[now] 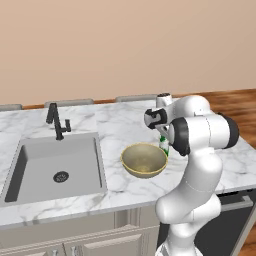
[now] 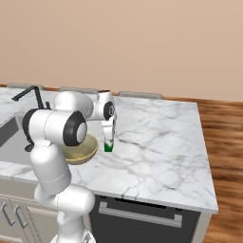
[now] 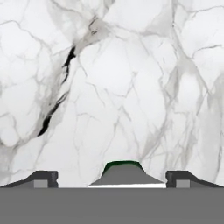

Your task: Gather the eggs and milk located in the vicinity of the sink area and place them right next to the bowl.

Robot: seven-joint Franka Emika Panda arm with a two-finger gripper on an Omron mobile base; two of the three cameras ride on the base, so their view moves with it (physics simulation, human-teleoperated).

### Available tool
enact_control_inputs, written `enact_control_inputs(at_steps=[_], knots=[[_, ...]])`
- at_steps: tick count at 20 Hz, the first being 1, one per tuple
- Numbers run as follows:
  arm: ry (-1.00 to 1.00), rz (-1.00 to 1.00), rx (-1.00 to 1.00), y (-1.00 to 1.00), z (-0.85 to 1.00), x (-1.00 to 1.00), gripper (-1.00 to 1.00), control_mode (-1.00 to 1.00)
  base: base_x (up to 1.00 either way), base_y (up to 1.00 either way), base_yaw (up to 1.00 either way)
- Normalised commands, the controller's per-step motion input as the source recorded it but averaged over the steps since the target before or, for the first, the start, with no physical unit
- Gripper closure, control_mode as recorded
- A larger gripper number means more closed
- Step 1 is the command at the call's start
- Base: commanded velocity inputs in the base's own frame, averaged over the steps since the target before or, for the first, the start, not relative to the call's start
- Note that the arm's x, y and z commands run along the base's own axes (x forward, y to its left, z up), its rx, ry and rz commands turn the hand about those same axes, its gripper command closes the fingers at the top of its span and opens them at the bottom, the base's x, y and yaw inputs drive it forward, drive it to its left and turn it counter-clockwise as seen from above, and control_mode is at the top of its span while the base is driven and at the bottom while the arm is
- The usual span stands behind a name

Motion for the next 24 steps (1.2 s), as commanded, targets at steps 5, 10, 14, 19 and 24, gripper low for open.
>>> enact_control_inputs(at_steps=[5, 10, 14, 19, 24], knots=[[0.00, 0.00, 0.00, 0.00, 0.14, -0.18, -1.00, -1.00, 0.00, 0.00, 0.00], [0.02, 0.00, 0.00, 0.00, 0.55, -0.18, -1.00, -1.00, 0.00, 0.00, 0.00], [0.11, 0.00, 0.00, 0.00, 0.75, 0.00, -1.00, -1.00, 0.00, 0.00, 0.00], [0.17, 0.00, 0.00, 0.04, 0.69, -0.03, -1.00, -1.00, 0.00, 0.00, 0.00], [0.30, 0.39, 0.05, 0.67, 0.22, -0.42, -1.00, -1.00, 0.00, 0.00, 0.00]])
